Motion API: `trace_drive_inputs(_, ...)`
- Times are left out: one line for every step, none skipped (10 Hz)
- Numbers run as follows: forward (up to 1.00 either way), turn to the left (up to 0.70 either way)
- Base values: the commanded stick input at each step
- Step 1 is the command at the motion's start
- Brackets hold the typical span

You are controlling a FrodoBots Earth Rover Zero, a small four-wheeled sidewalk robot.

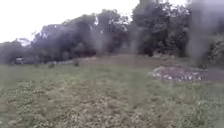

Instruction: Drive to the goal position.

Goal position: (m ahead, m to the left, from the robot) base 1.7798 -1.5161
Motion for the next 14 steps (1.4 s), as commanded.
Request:
trace_drive_inputs(0.45, 0.00)
trace_drive_inputs(0.45, 0.00)
trace_drive_inputs(0.45, 0.00)
trace_drive_inputs(0.45, 0.00)
trace_drive_inputs(0.45, 0.00)
trace_drive_inputs(0.45, 0.00)
trace_drive_inputs(0.45, 0.00)
trace_drive_inputs(0.45, 0.00)
trace_drive_inputs(0.45, 0.00)
trace_drive_inputs(0.45, 0.00)
trace_drive_inputs(0.45, 0.00)
trace_drive_inputs(0.45, 0.00)
trace_drive_inputs(0.45, 0.00)
trace_drive_inputs(0.45, 0.00)
